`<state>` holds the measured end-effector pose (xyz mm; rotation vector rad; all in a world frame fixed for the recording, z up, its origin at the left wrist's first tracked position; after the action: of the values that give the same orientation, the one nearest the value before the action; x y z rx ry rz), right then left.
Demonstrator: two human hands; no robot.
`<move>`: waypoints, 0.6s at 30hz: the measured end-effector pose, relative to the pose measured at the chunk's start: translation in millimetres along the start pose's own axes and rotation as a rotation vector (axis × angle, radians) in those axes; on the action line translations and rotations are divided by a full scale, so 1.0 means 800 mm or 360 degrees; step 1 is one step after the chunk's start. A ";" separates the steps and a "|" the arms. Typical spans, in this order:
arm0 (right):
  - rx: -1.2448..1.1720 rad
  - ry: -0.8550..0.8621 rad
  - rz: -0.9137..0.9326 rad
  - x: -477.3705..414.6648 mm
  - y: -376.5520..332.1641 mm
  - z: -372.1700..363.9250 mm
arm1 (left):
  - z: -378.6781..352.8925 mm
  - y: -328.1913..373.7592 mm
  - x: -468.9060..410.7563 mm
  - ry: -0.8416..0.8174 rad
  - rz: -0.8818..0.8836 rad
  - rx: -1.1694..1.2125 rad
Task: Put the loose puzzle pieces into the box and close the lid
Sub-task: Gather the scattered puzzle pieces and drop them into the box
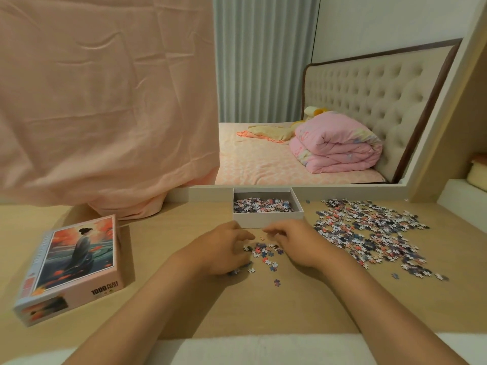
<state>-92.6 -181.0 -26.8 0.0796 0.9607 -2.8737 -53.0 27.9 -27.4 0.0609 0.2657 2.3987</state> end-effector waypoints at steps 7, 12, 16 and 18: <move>0.0374 -0.0203 -0.0026 0.004 -0.002 -0.012 | -0.013 -0.007 0.007 -0.0132 0.0017 -0.0071; 0.0255 -0.0120 0.0010 -0.002 -0.006 -0.015 | -0.012 0.020 -0.008 0.0046 -0.0063 0.0011; 0.0358 -0.0118 0.0021 -0.005 -0.001 -0.022 | -0.006 0.023 -0.012 0.0114 -0.0010 0.0089; 0.0319 -0.0173 0.0035 -0.004 -0.003 -0.017 | -0.004 0.016 -0.006 0.0096 0.0023 0.0060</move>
<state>-89.2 -170.5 -36.3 -0.0488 0.6474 -2.9102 -58.1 14.4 -27.6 0.0080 0.3397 2.4125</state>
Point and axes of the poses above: each hand's wrist, its own x-axis away from the middle knuckle, its own z-axis out of the back of the hand, y = z × x, the point moved 1 cm from there along -x, towards the middle knuckle, and after that the axes turned 8 degrees about -x, right-handed, at the moved point
